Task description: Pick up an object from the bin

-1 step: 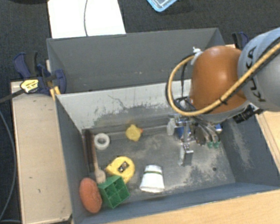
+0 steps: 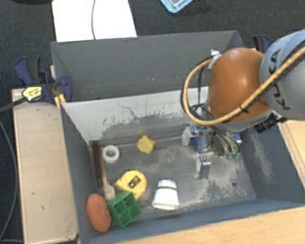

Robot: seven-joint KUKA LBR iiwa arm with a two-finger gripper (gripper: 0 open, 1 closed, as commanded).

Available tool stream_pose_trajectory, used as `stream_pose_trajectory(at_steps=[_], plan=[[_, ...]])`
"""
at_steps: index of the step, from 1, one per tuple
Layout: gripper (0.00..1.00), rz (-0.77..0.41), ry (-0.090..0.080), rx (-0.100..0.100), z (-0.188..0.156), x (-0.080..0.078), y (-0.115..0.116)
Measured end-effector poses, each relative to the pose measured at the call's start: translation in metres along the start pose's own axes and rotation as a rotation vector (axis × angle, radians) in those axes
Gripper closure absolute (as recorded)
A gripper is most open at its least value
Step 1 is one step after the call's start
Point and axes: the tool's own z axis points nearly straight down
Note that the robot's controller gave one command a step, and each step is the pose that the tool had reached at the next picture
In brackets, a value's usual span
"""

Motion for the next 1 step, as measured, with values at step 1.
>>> stream_pose_trajectory(at_steps=[1], plan=[[0.00,-0.045,-0.005,0.003,0.0120,0.0047,0.0166]])
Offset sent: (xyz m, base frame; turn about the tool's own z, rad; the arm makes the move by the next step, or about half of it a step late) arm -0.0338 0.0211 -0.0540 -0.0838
